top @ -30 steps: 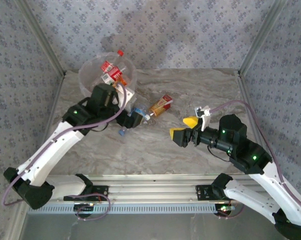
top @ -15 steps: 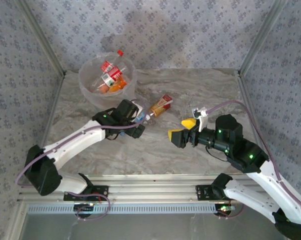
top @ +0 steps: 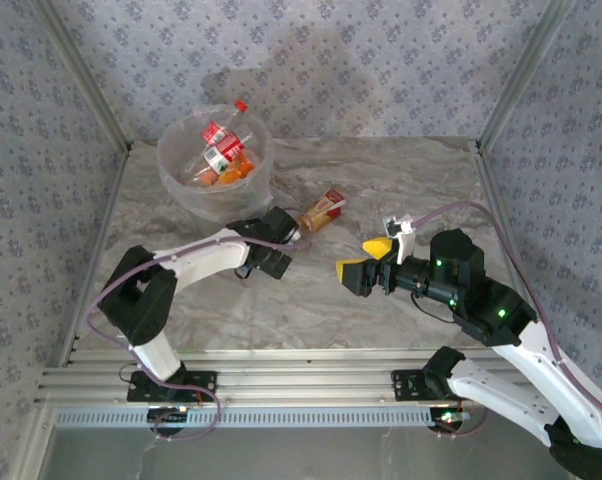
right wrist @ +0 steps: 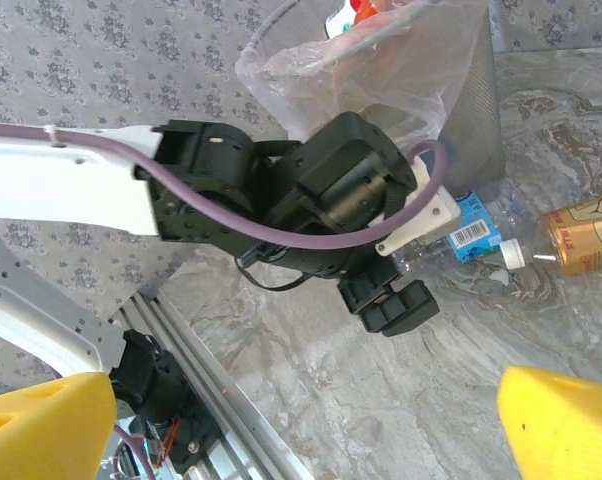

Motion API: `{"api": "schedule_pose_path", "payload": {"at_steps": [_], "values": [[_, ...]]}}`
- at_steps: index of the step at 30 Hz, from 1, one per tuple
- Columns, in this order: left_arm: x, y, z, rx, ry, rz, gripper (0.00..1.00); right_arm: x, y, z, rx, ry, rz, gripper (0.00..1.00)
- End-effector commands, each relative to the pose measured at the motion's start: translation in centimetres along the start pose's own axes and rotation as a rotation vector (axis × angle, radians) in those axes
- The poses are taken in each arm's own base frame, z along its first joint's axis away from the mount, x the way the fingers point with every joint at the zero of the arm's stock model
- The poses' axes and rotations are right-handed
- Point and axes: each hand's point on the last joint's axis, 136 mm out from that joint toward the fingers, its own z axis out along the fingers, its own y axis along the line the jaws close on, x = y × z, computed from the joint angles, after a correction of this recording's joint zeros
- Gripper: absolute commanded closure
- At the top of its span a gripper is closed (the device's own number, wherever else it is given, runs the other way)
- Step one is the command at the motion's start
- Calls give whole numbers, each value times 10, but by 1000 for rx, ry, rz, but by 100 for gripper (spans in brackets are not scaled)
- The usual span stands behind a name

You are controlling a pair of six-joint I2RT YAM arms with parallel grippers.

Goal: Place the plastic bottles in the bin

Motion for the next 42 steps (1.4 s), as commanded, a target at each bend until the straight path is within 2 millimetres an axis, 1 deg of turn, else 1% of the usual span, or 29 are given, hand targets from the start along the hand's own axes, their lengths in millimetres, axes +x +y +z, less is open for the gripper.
{"api": "schedule_pose_path", "payload": {"at_steps": [1, 4, 7, 11, 15, 21, 26, 27, 30, 33, 36, 38, 42], "values": [[-28, 15, 3, -41, -56, -40, 3, -1, 3, -3, -12, -14, 5, 0], [-30, 20, 11, -54, -44, -39, 3, 0, 2, -4, -9, -15, 7, 0], [-33, 19, 17, -49, -43, -35, 3, 2, 1, -3, -4, -15, 8, 0], [-41, 8, 25, -1, -50, -29, 5, 2, 0, -1, -3, -10, 9, 0], [-46, 3, 32, 7, -40, -23, 7, 2, 0, -2, 0, -9, 8, 0], [-51, -1, 36, 23, -45, -24, 14, 4, -2, -4, 9, -9, 6, 0], [-53, -1, 31, 30, -56, -12, 28, 5, -2, -4, 9, -9, 5, 0], [-54, -2, 28, 34, -62, -12, 31, 5, -2, -4, 9, -8, 5, 0], [-59, -8, 14, 51, -90, 7, 33, 6, -3, -4, 11, -7, 6, 0], [-63, -21, -6, 94, -120, 36, 33, 6, -2, -4, 6, -6, 7, 0], [-67, -35, -29, 168, -152, 47, 33, 4, -1, -5, 3, -11, 3, 0], [-70, -45, -49, 244, -180, 47, 33, 3, 1, -8, 1, -14, -6, 0], [-79, -51, -89, 344, -236, 36, 33, -1, 6, -12, -16, -27, -28, 0]]}}
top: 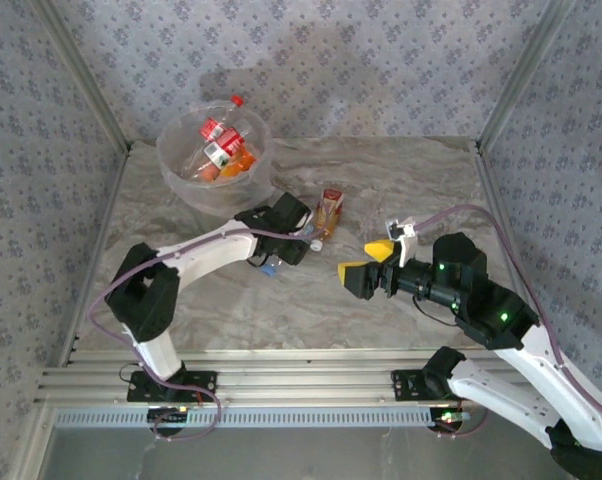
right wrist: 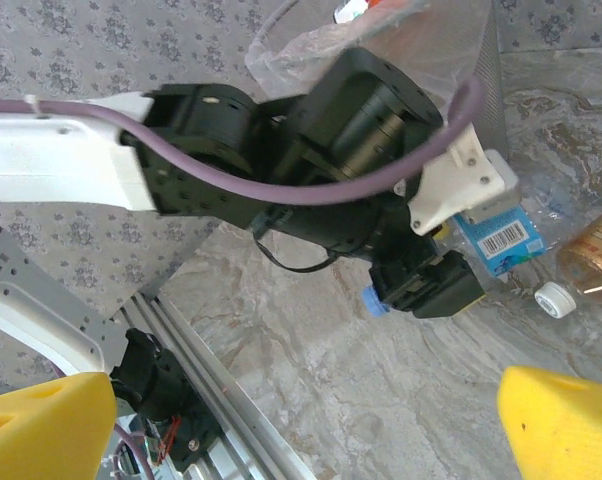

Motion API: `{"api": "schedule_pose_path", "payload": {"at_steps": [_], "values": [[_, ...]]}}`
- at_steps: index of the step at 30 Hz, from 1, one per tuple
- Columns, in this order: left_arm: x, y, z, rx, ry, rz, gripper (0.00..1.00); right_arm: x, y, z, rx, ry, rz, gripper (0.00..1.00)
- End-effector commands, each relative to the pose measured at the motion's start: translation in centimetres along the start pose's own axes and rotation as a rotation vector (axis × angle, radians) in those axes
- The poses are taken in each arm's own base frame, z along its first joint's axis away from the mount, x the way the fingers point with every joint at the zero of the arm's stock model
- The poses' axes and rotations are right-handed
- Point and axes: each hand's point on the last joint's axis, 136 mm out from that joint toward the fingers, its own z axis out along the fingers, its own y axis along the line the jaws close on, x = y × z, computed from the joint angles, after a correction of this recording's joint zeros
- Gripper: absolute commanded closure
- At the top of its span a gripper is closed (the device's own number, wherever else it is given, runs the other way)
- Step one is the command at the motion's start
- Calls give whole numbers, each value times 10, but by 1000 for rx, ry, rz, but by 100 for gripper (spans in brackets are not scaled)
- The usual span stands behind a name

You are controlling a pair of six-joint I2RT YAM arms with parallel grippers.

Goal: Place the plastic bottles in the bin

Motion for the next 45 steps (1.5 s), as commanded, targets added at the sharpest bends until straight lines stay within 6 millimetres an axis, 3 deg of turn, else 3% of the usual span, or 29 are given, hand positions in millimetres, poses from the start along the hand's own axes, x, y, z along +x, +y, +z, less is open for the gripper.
{"api": "schedule_pose_path", "payload": {"at_steps": [1, 8, 13, 18, 26, 31, 45], "values": [[-31, -16, -50, 128, -98, -19, 33, -5, 8, -8, -24, -21, -34, 0], [-80, -24, -132, 260, -272, -72, 34, -13, 24, -12, -102, -46, -63, 0], [-113, -7, -192, 275, -387, -102, 34, -16, 27, -12, -114, -52, -66, 0], [-138, 34, -226, 215, -471, -157, 33, -17, 26, -12, -103, -54, -60, 0], [-148, 142, -260, -29, -564, -287, 34, -19, 24, -13, -84, -53, -60, 0], [-147, 194, -266, -137, -600, -313, 34, -17, 23, -11, -78, -47, -60, 0], [-131, 291, -214, -307, -514, -282, 32, -11, 18, -11, -61, -38, -43, 0]]}}
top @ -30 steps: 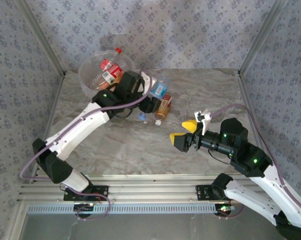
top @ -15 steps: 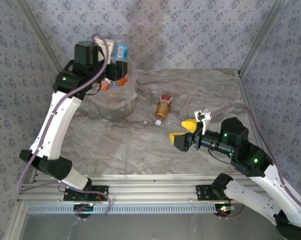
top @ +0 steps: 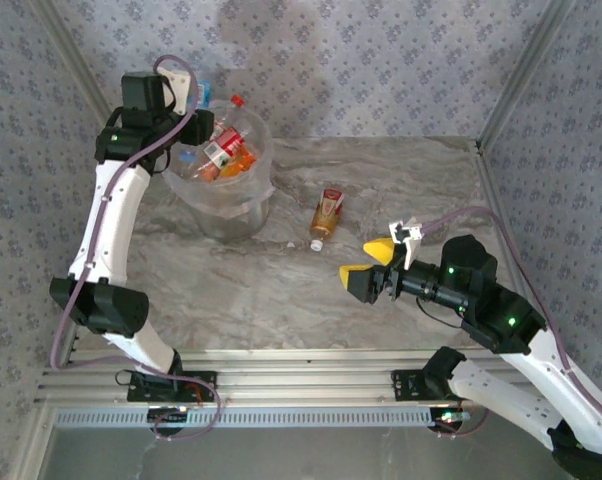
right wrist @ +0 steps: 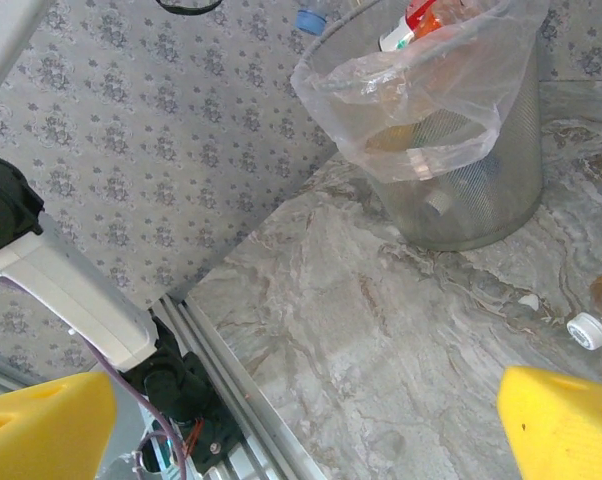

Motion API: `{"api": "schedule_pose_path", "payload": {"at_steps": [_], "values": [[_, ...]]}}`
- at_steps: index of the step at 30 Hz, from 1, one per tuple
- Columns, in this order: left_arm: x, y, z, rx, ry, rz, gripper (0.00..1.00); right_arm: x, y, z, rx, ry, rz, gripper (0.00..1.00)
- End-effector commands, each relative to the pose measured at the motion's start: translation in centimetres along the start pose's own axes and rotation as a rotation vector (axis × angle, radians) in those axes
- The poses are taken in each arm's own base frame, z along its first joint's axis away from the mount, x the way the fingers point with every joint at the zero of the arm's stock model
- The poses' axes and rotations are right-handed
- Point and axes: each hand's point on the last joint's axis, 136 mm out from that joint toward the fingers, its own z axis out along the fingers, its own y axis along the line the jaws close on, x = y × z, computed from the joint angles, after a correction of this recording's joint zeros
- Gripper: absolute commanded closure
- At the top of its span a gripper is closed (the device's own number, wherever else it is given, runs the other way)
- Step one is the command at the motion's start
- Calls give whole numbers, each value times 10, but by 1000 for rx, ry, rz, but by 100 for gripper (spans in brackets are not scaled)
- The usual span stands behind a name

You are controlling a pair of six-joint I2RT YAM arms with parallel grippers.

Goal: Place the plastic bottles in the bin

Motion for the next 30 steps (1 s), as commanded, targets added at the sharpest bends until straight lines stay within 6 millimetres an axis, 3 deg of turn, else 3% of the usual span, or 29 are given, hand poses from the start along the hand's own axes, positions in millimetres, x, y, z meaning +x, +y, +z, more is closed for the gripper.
{"api": "schedule_pose_path", "payload": {"at_steps": [1, 8, 13, 14, 19, 23, 26, 30], "values": [[-5, 15, 11, -22, -23, 50, 32, -3, 1, -4, 6, -11, -13, 0], [11, 36, 43, -41, 18, 32, 30, -3, 0, 5, 6, 5, -9, 0], [23, 38, 51, -29, 46, 12, 28, -2, -1, 8, 9, 15, -8, 0], [34, 36, 55, -24, 72, 8, 28, -2, -1, 8, 9, 16, -10, 0], [43, 34, 56, -19, 93, -6, 27, -1, -1, 9, 10, 16, -11, 0], [45, 35, 53, -25, 103, -11, 20, 0, -1, 9, 7, 16, -10, 0], [43, 37, 50, -36, 100, -16, 12, 1, -2, 8, 8, 16, -10, 0], [30, 36, 38, -36, 72, -33, 8, 2, -4, 8, 18, 17, -11, 0]]}}
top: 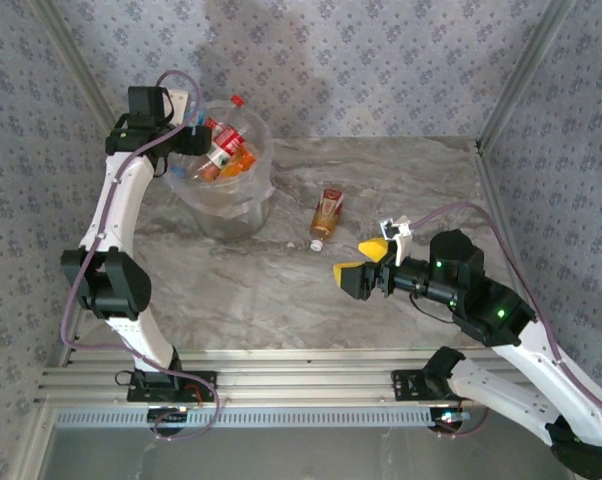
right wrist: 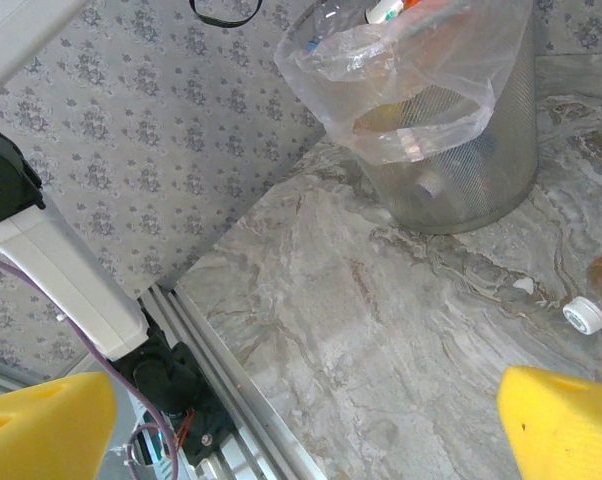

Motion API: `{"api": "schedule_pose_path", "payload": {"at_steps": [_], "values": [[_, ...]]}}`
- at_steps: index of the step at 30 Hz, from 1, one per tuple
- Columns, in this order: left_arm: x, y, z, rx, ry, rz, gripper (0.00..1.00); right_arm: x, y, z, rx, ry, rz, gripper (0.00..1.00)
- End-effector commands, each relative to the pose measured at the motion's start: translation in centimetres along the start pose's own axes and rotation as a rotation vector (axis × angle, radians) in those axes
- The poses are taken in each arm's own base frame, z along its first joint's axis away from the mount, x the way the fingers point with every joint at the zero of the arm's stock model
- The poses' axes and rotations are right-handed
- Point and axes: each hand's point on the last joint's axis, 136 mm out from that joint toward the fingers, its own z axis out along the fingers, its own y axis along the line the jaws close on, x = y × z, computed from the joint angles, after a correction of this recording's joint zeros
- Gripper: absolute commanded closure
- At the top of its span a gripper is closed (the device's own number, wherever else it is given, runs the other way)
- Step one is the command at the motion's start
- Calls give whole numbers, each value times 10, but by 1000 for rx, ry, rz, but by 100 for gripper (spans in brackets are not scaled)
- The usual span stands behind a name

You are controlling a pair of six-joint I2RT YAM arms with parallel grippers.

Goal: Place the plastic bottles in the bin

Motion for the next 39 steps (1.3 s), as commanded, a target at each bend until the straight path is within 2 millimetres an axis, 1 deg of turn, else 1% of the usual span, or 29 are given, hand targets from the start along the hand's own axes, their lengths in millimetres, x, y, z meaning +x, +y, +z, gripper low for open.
{"api": "schedule_pose_path", "payload": {"at_steps": [1, 5, 7, 9, 10, 13, 16, 20, 21, 23, 24, 26, 29, 33, 37, 39], "values": [[-24, 1, -33, -2, -69, -24, 8, -3, 1, -3, 8, -19, -19, 0], [-35, -4, -54, 19, -112, -59, 7, -2, -6, 0, 41, -14, -1, 0], [-42, -6, -68, 29, -147, -77, 5, -1, -16, 0, 95, -16, 19, 0], [-49, -10, -83, 42, -182, -90, 1, -1, -30, 0, 170, -21, 37, 1], [-51, -13, -91, 54, -199, -95, 0, -1, -36, 0, 203, -26, 49, 1], [-54, -23, -115, 98, -232, -111, 0, 1, -57, -1, 311, -39, 97, 2], [-48, -40, -135, 159, -245, -114, 0, 5, -70, 2, 371, -51, 145, 2], [-26, -73, -157, 272, -224, -111, 0, 20, -87, 8, 441, -32, 244, 7], [-18, -83, -163, 314, -219, -111, 0, 23, -91, 11, 456, -27, 259, 9], [2, -104, -169, 397, -192, -121, 0, 27, -97, 19, 475, -5, 274, 15], [7, -115, -174, 444, -204, -123, 0, 31, -100, 24, 484, 14, 279, 17], [26, -132, -180, 515, -184, -139, 0, 39, -108, 34, 503, 52, 297, 19], [56, -153, -187, 585, -158, -165, 0, 47, -117, 55, 494, 85, 336, 20], [91, -177, -195, 661, -124, -185, 0, 59, -136, 88, 495, 129, 375, 22], [127, -201, -193, 737, -63, -161, 1, 78, -155, 120, 508, 185, 420, 27], [141, -210, -193, 773, -29, -148, 0, 86, -165, 132, 528, 201, 442, 28]]}}
